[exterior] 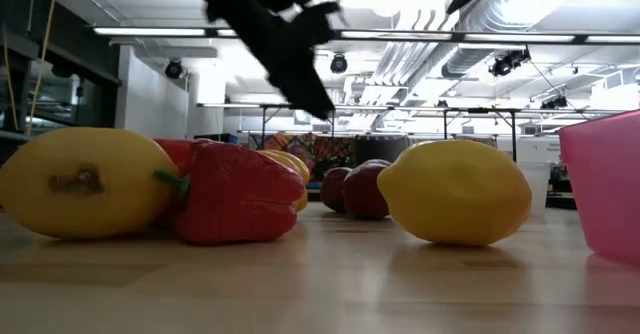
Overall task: Sort produce into baskets
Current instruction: Put the apple into the orange bin
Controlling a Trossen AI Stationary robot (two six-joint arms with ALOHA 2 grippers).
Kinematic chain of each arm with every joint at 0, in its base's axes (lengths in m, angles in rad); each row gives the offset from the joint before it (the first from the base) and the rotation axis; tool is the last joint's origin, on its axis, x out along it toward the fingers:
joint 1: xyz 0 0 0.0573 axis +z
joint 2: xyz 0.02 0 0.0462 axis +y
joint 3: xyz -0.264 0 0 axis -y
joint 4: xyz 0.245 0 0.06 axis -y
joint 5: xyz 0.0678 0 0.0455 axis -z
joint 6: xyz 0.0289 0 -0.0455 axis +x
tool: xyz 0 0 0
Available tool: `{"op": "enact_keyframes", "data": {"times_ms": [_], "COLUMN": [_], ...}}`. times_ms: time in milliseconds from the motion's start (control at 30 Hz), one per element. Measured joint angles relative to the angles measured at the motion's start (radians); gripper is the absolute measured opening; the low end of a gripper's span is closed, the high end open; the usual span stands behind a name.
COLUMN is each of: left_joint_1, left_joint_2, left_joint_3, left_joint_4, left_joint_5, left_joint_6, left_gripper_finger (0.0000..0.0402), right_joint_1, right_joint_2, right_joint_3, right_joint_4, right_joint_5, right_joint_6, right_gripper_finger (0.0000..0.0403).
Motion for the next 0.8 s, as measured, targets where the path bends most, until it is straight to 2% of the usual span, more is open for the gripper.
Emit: {"op": "enact_keyframes", "data": {"times_ms": [167,333,600,800], "left_joint_1": [0.0,-0.001,-0.001,-0.003], "left_joint_2": [0.157,0.271,0.388,0.402], "left_joint_3": [0.131,0.187,0.19,0.192], "left_joint_4": [0.0,-0.008,-0.015,-0.024], "left_joint_5": [-0.032,-0.042,-0.048,-0.069], "left_joint_6": [0.233,0.322,0.269,0.193], "left_gripper_finger": [0.0383,0.0383,0.0383,0.0379], "right_joint_1": [0.0,0.0,0.0,0.0], "right_joint_2": [0.0,0.0,0.0,0.0], "right_joint_3": [0.001,0.001,0.001,0.001], "right_joint_4": [-0.003,-0.003,-0.003,-0.003], "right_joint_5": [-0.017,-0.039,-0.045,-0.046], "right_joint_6": [0.014,0.036,0.038,0.038], "right_gripper_finger": [0.0355,0.0355,0.0355,0.0355]}}
